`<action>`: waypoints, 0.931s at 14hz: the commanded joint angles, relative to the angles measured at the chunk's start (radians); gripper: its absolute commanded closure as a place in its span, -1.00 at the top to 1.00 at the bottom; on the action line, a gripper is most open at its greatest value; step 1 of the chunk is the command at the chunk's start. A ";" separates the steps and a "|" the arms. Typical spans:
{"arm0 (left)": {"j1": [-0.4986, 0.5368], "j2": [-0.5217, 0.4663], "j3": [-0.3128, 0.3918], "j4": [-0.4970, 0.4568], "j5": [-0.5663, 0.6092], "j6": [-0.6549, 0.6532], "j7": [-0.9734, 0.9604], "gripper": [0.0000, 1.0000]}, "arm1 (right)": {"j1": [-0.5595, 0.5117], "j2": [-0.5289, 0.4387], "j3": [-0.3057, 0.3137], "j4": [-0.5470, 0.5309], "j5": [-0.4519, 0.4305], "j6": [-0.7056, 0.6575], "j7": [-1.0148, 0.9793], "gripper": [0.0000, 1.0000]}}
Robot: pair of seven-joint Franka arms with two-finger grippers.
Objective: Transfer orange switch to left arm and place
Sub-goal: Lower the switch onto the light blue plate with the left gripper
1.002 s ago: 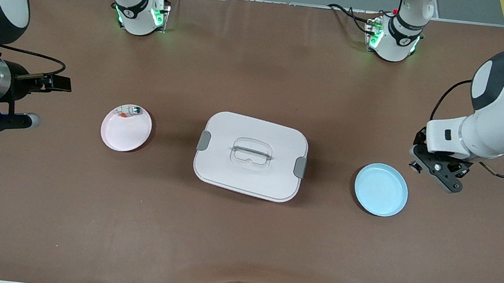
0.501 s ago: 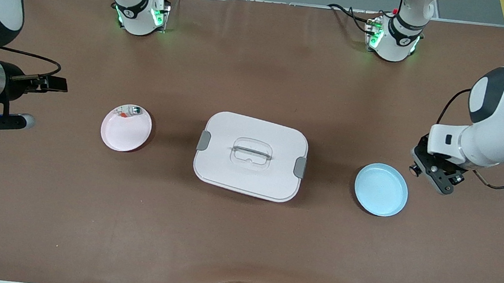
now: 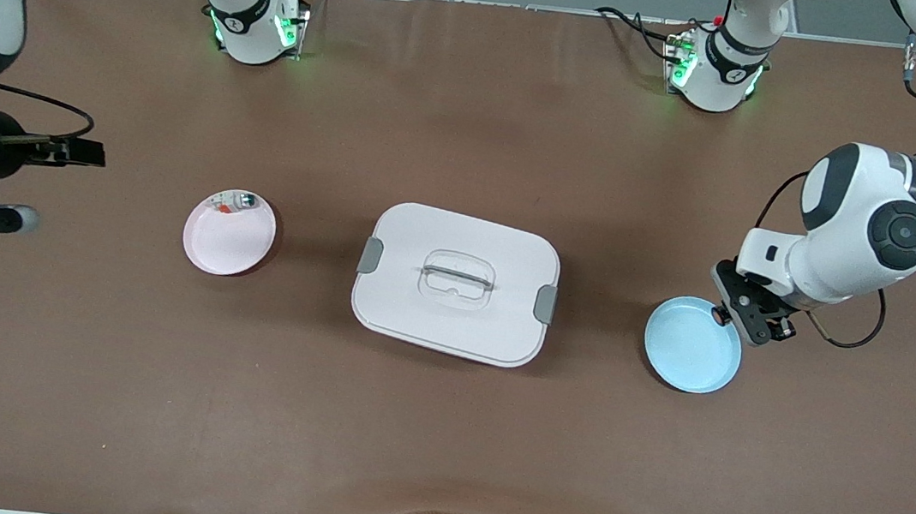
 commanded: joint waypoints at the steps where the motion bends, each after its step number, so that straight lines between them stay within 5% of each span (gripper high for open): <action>1: 0.011 0.038 -0.006 -0.017 0.022 0.097 0.140 -1.00 | -0.068 -0.031 0.011 -0.009 0.007 -0.004 0.016 1.00; 5: 0.025 0.135 -0.006 -0.017 0.025 0.230 0.305 -1.00 | -0.123 -0.037 0.011 -0.009 0.122 0.005 0.004 1.00; 13: 0.034 0.221 0.000 -0.014 0.203 0.319 0.402 -1.00 | -0.126 -0.091 0.020 -0.006 0.110 0.057 -0.001 1.00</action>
